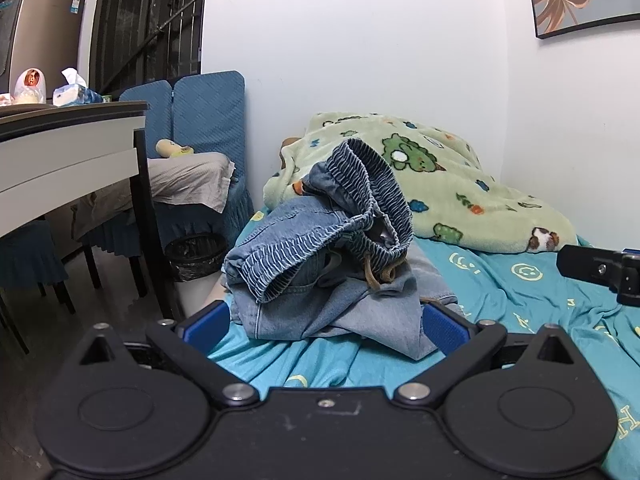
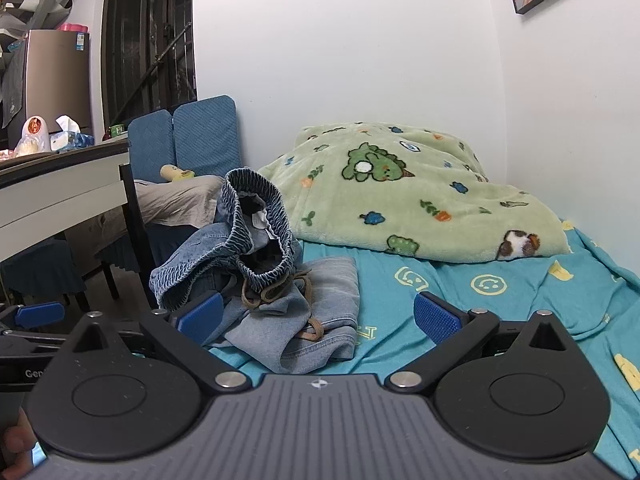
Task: Fold clothes
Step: 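Approach the crumpled blue jeans with both grippers open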
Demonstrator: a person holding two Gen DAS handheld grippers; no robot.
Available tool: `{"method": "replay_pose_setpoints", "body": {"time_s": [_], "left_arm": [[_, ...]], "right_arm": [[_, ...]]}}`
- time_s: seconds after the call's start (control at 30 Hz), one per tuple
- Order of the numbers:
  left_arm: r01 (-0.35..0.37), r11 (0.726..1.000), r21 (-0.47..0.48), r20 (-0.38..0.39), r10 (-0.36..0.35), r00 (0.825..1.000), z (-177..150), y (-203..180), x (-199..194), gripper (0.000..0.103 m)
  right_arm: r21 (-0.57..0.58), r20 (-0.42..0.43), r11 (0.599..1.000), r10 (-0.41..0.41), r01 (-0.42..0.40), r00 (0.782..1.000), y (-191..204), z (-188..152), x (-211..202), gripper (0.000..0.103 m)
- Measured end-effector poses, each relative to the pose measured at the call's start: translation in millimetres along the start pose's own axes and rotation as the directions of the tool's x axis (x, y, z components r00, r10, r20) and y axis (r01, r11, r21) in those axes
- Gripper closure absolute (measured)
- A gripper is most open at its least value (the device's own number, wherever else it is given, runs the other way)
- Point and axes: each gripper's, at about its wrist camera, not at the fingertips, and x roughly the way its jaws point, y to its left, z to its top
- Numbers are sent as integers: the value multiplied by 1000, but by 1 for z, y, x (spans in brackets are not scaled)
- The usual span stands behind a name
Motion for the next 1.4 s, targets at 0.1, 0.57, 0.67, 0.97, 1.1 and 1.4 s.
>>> {"method": "replay_pose_setpoints", "body": {"time_s": [0.1, 0.57, 0.67, 0.97, 1.1, 1.4], "left_arm": [[1, 1000, -1, -2, -1, 1000, -1, -1, 2, 0], [7, 1000, -4, -11, -7, 1000, -2, -2, 3, 0], [10, 1000, 0, -10, -10, 1000, -3, -3, 3, 0], [13, 1000, -3, -18, -13, 1000, -3, -4, 5, 0], [17, 1000, -8, -24, -17, 1000, -3, -3, 6, 0], [17, 1000, -9, -27, -17, 999, -3, -4, 6, 0]], "right_arm": [[-10, 1, 1000, -2, 2, 1000, 4, 0, 0, 0], [-3, -10, 1000, -4, 4, 1000, 1, -2, 3, 0], [-5, -11, 1000, -8, 8, 1000, 0, -1, 3, 0], [-4, -12, 1000, -2, 2, 1000, -1, 0, 2, 0], [-3, -11, 1000, -1, 1, 1000, -2, 1, 1, 0], [3, -21, 1000, -6, 6, 1000, -3, 1, 2, 0]]}}
